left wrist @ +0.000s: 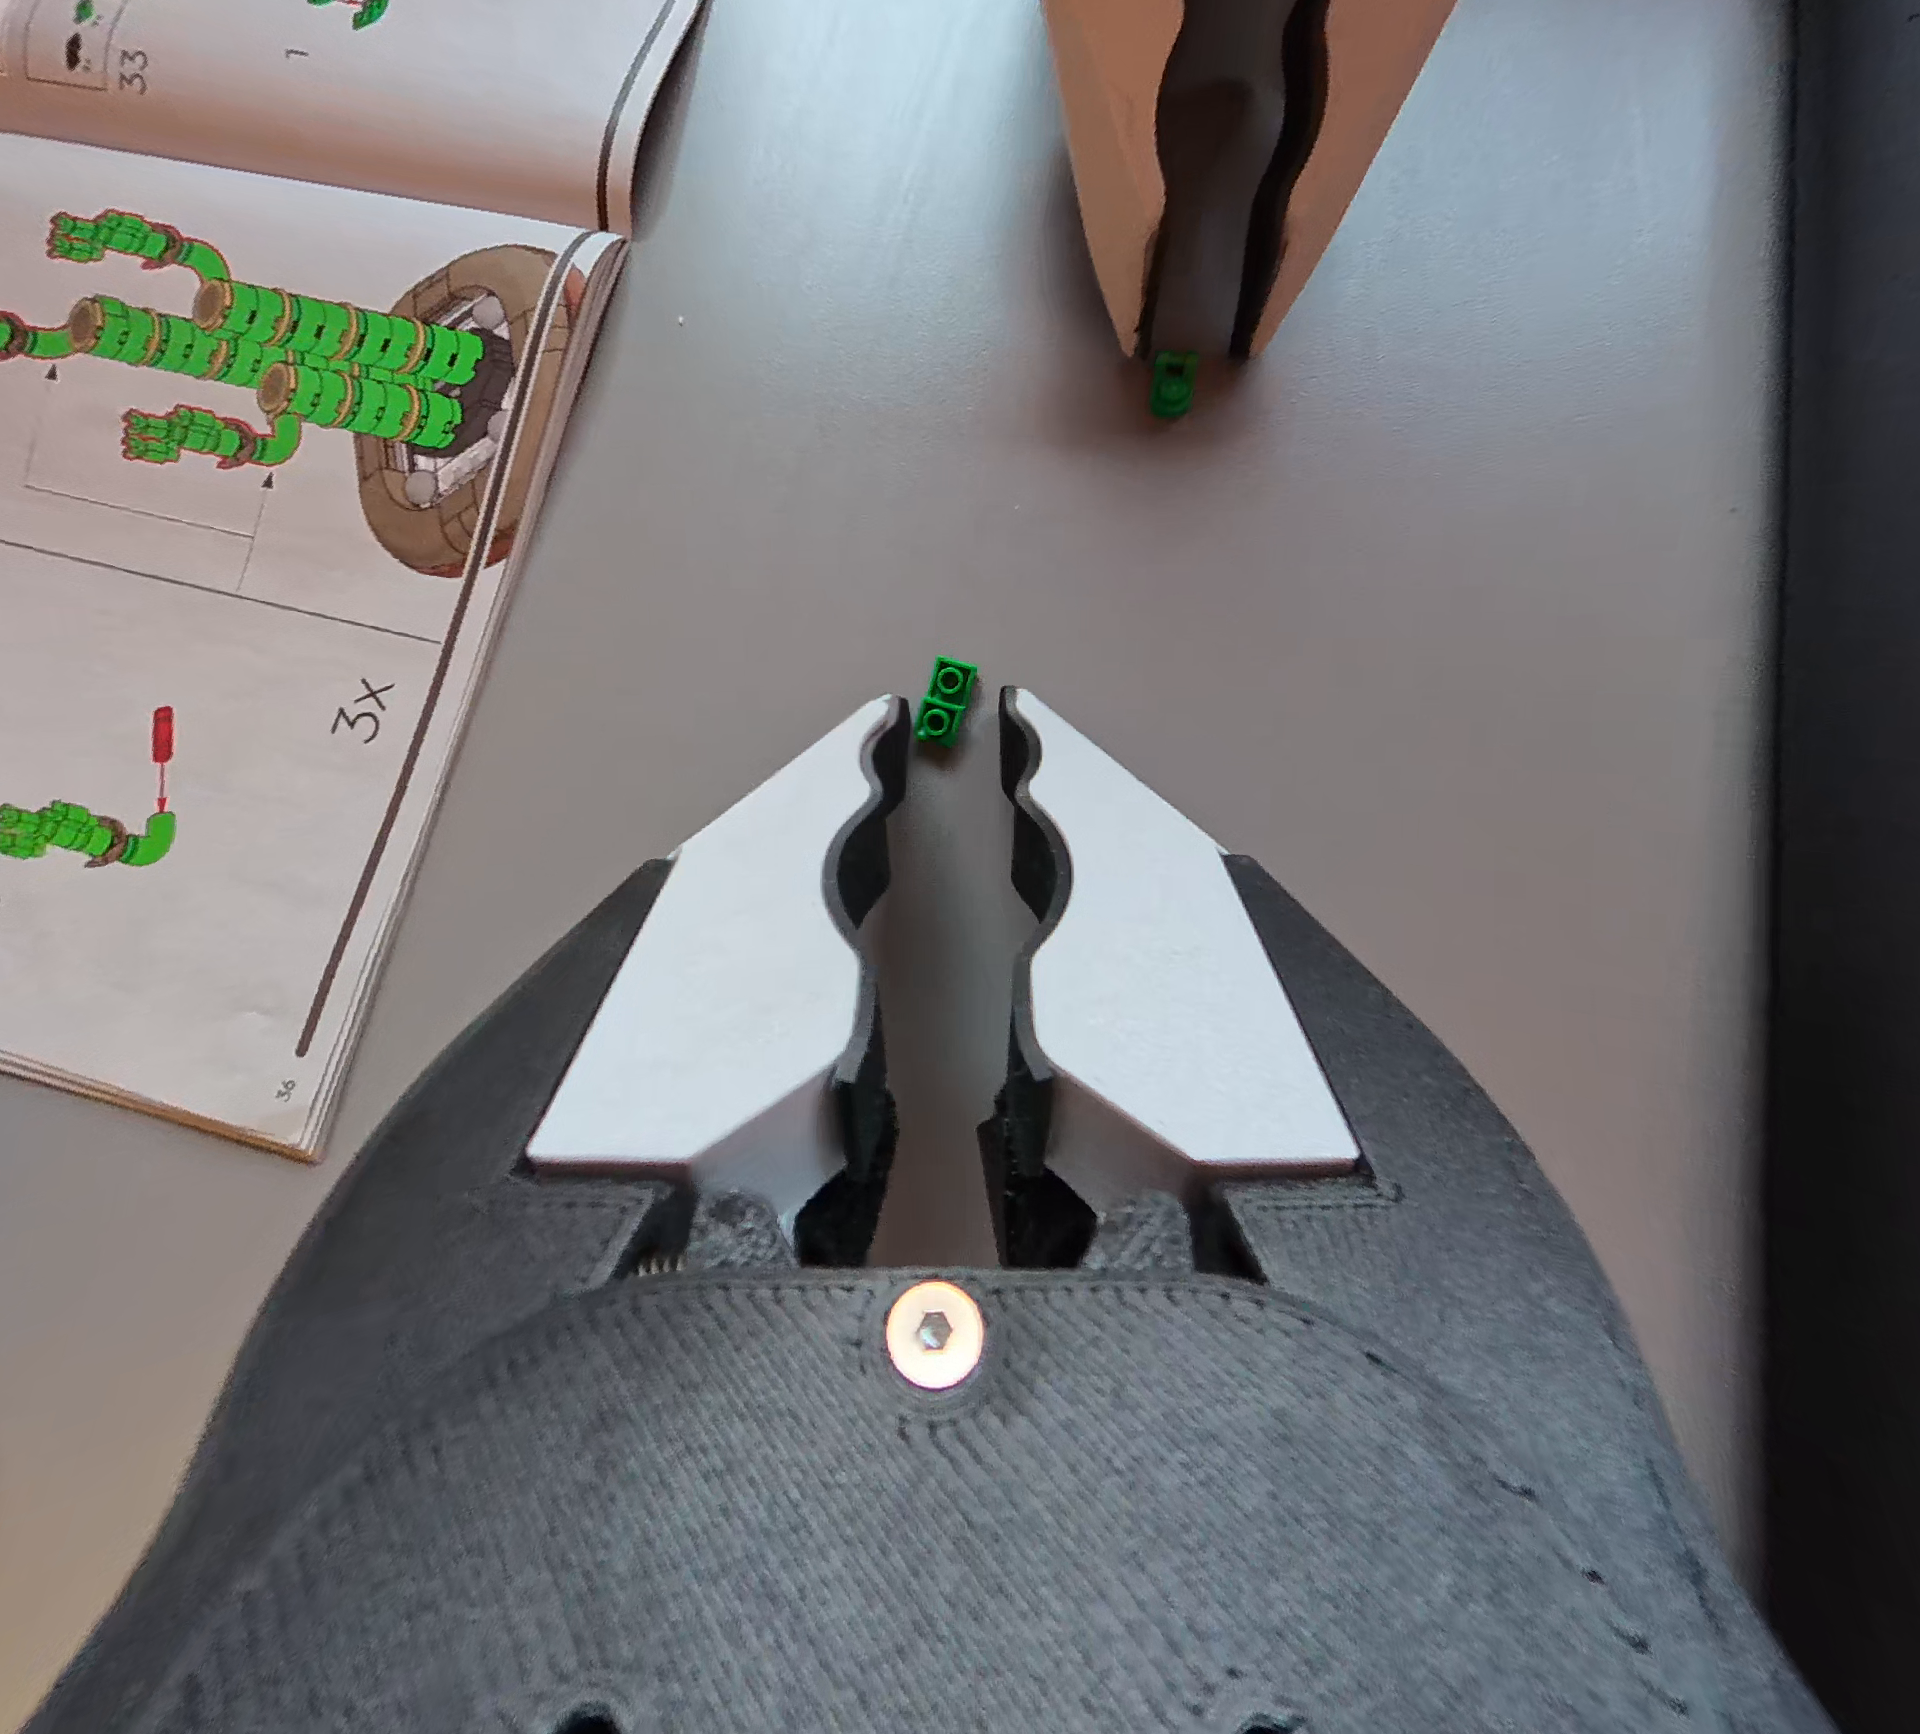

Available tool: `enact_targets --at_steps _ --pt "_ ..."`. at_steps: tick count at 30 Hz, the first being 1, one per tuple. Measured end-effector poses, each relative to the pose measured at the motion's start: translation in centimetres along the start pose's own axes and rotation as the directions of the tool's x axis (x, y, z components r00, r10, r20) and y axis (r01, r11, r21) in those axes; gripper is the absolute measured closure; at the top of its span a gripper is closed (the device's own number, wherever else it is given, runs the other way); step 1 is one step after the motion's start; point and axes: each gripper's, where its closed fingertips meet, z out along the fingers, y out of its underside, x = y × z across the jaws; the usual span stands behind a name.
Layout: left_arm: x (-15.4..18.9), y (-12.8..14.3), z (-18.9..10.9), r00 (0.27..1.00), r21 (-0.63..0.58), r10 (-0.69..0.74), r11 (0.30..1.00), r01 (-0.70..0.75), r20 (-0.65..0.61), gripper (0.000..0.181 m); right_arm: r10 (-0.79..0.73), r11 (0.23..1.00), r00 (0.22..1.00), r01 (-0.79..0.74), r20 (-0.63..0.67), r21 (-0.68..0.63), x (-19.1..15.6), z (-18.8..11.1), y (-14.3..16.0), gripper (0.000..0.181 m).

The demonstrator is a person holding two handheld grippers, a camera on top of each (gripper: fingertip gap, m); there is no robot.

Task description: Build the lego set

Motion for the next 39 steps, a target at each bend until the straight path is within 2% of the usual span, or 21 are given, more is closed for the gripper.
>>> enact_targets --at_steps 1,12,21,39 --pt "0.09 -0.05 0.04 1.0 0.003 0.005 1.0 -0.005 -0.005 0.167 0.001 1.0 1.0 -0.001 0.001 0.0 -0.01 0.03 -0.01 0.164" --pt "-0.02 -0.1 0.09 1.0 0.014 -0.013 1.0 0.013 -0.009 0.169 -0.005 1.0 1.0 0.005 -0.005 -0.004 0.01 0.0 0.0 0.163" --pt "-0.32 0.1 -0.12 0.999 -0.021 0.034 0.999 -0.034 0.024 0.175 0.059 0.998 0.997 -0.06 -0.04 -0.02 0.24 0.0 -0.13 0.158" --pt "-0.14 0.24 -0.17 0.999 -0.034 0.036 0.999 -0.036 0.017 0.175 0.098 0.995 0.995 -0.098 -0.018 -0.019 0.12 0.21 -0.06 0.174"
